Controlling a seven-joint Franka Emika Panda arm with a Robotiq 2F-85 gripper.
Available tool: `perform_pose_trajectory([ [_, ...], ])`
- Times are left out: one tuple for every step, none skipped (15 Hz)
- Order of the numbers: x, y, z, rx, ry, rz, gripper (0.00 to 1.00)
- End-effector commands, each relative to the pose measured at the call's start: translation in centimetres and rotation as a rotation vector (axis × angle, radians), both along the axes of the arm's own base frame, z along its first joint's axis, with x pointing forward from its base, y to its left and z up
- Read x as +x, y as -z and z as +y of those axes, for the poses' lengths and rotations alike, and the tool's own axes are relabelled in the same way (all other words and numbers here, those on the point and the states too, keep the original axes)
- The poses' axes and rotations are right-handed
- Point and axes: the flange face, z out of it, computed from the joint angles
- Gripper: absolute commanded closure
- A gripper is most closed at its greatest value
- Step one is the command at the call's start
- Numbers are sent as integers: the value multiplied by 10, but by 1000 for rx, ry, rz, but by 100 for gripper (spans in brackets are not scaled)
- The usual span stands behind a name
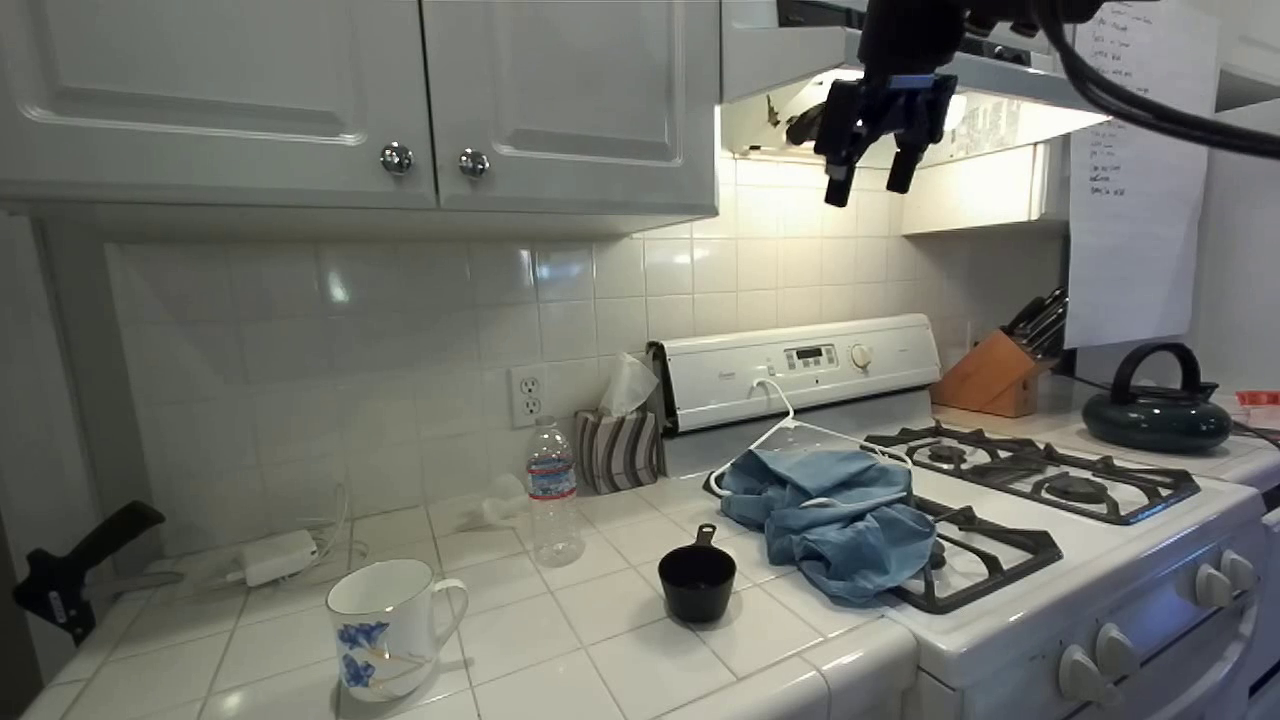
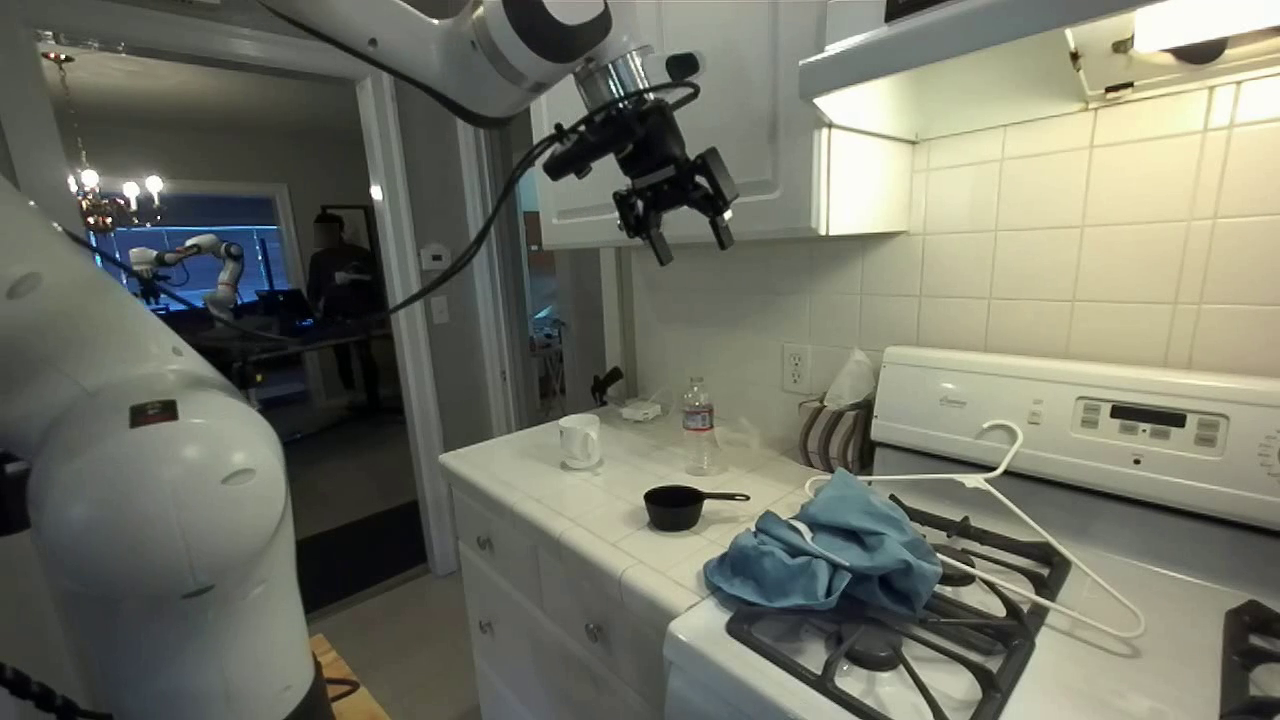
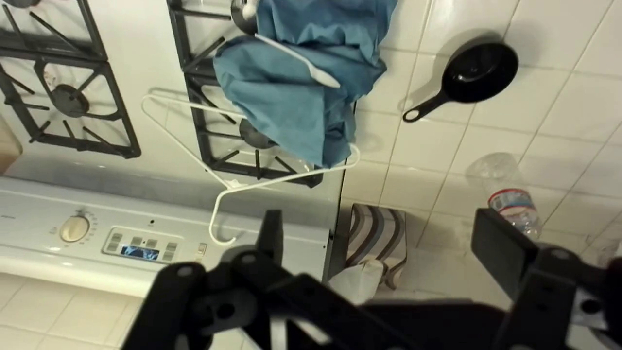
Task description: Remove one paper towel from the tissue box
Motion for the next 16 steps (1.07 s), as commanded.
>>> perform_pose_trajectory([
  [45,15,-13,42,18,-33,0],
  [53,20,-11,60,-2,-11,0],
  [30,16,-11,24,7,-19,0],
  [39,22,-12,33,7,-9,0],
  [45,26,-11,36,7,0,0],
  [49,27,-11,37,6,3,0],
  [51,27,-11,38,6,2,0],
  [51,26,-11,38,6,0,0],
  [51,25,-11,38,6,-1,0],
  [51,25,-11,38,6,-2,0],
  [55,32,-9,42,15,-11,0],
  [61,40,-12,42,21,-18,0],
  [66,47,-14,54,31,-28,0],
  [74,57,-17,59,27,-41,0],
  [83,67,-20,65,18,-47,0],
  [91,78,-22,63,13,-49,0],
])
